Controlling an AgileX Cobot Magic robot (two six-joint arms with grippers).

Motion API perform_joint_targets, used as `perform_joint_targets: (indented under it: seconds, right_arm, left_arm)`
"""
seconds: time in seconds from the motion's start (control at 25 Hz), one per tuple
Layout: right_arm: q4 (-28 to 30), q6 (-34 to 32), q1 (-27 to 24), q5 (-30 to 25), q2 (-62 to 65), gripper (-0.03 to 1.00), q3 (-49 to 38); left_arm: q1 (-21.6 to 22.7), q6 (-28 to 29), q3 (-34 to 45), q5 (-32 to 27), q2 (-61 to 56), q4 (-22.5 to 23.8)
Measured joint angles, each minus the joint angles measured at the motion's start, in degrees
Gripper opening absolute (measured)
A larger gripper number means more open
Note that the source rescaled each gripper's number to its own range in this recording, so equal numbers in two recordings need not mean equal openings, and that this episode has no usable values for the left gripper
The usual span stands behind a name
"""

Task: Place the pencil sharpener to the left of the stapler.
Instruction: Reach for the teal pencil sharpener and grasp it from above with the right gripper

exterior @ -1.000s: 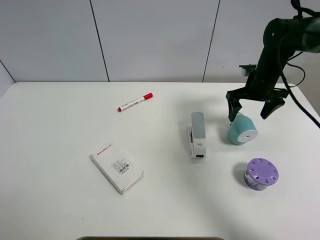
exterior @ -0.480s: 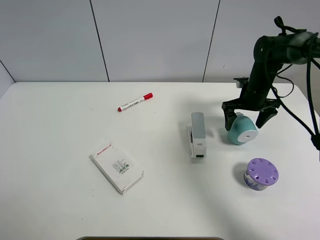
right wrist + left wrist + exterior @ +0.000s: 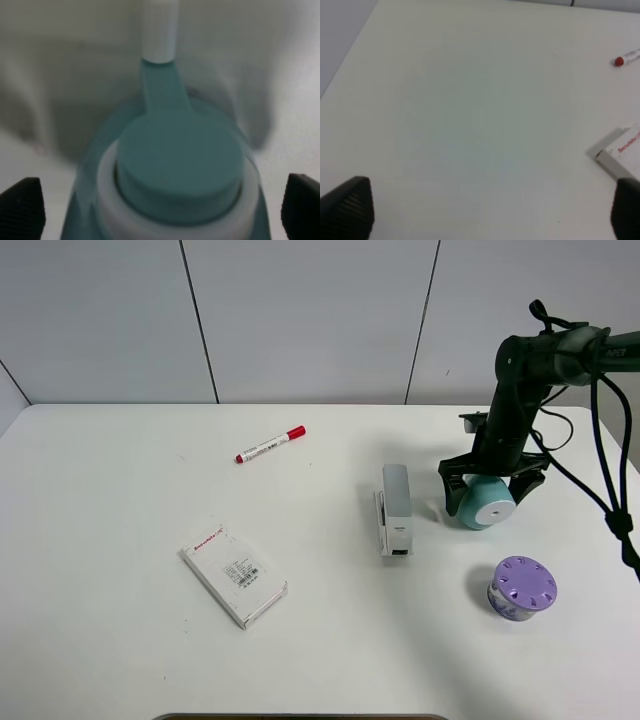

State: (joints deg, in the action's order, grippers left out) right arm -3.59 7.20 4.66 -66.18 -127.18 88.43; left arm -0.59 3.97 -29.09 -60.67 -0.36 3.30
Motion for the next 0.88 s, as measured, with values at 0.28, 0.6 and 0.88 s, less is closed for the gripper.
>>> perform_joint_targets:
  seconds: [0.28, 0.6, 0.88]
  right_arm:
    - [-0.1, 0.4, 0.0, 0.9, -0.7, 0.61, 0.0]
    - [-0.2, 0.4, 0.0, 1.0, -0.8, 0.00, 0.0]
    - [-0.2, 0.4, 0.0, 1.0, -0.8, 0.00, 0.0]
  left_arm:
    - [0.0, 0.0, 0.0, 0.0, 0.0, 0.0]
    - [0.0, 0.0, 0.0, 0.0, 0.0, 0.0]
    - [0.0, 0.0, 0.0, 0.0, 0.0, 0.0]
